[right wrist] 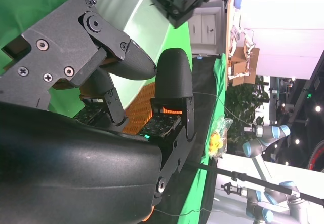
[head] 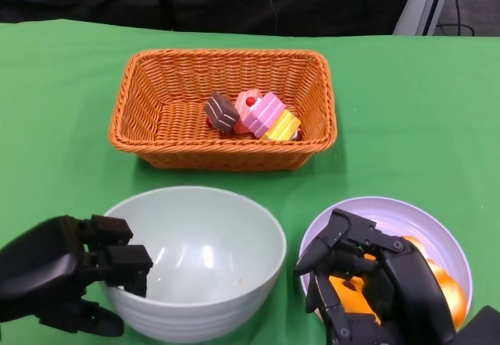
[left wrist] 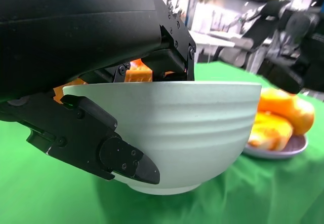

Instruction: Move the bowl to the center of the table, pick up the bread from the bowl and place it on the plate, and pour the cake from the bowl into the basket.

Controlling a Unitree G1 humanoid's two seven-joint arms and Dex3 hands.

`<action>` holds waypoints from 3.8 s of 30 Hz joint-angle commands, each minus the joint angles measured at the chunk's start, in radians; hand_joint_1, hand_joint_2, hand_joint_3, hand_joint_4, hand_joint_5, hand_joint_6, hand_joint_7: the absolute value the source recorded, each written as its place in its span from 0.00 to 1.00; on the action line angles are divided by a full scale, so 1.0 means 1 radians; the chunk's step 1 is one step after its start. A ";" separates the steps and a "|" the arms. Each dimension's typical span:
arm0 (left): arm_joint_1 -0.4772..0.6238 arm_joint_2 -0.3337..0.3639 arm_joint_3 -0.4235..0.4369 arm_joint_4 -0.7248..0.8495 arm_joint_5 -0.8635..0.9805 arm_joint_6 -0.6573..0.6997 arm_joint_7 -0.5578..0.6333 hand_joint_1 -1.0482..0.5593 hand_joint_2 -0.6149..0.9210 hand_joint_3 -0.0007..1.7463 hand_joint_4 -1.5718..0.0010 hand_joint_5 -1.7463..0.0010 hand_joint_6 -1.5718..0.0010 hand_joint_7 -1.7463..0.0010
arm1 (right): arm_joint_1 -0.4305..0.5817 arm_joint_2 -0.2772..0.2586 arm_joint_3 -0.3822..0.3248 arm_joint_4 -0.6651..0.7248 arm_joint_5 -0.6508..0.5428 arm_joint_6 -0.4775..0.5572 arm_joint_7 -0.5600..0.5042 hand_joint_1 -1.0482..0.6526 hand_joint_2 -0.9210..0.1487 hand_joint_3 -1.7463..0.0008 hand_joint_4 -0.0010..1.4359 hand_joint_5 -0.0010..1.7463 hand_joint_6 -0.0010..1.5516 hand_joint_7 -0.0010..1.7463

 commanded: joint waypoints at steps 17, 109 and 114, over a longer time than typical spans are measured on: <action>-0.236 0.065 -0.637 0.191 0.255 0.463 0.690 0.51 1.00 0.07 0.59 0.00 0.67 0.07 | 0.007 0.002 -0.008 -0.016 -0.005 -0.014 -0.013 0.59 0.46 0.24 0.57 0.93 0.49 0.77; 0.240 -0.221 -0.210 -0.766 -1.389 1.302 -0.897 0.49 0.93 0.36 0.54 0.03 0.55 0.18 | -0.003 -0.072 -0.057 -0.364 0.133 0.298 0.055 0.56 0.42 0.28 0.53 0.95 0.46 0.77; 0.259 -0.205 -0.183 -0.927 -1.399 1.426 -0.864 0.48 0.93 0.36 0.53 0.03 0.56 0.17 | -0.017 -0.084 -0.044 -0.519 0.117 0.462 0.021 0.54 0.41 0.31 0.54 0.94 0.46 0.77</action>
